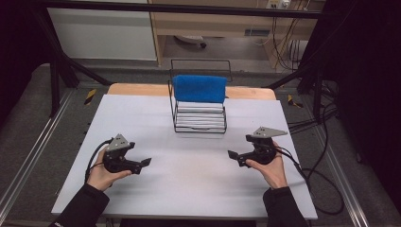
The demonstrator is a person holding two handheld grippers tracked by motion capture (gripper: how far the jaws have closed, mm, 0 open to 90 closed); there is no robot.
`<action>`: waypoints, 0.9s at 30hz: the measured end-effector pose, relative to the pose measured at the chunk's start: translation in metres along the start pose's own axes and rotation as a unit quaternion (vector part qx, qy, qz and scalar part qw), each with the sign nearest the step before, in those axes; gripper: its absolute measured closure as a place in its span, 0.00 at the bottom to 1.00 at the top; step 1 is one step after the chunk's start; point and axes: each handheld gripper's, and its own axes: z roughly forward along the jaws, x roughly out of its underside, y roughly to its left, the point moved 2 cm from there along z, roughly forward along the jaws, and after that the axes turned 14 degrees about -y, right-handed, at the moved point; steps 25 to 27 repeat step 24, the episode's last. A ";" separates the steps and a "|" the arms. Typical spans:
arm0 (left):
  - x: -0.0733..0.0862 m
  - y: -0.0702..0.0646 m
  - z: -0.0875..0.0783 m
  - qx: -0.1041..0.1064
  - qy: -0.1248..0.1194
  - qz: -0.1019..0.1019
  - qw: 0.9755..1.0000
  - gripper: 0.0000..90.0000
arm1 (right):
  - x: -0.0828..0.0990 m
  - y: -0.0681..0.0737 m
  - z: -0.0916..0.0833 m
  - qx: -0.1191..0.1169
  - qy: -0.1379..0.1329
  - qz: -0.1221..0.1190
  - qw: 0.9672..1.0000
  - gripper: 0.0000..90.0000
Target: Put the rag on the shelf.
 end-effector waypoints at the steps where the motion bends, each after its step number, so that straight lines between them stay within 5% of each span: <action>1: 0.004 0.001 -0.002 0.002 0.003 -0.001 1.000 0.07 | 0.005 -0.001 -0.002 -0.001 0.005 0.003 1.000 0.01; 15: 0.026 0.009 -0.026 -0.009 0.008 -0.018 1.000 0.07 | 0.058 -0.017 -0.027 -0.002 0.047 0.025 0.999 0.01; 27: 0.036 0.012 -0.032 -0.012 0.013 -0.019 1.000 0.07 | 0.067 -0.019 -0.038 -0.002 0.048 0.030 0.998 0.01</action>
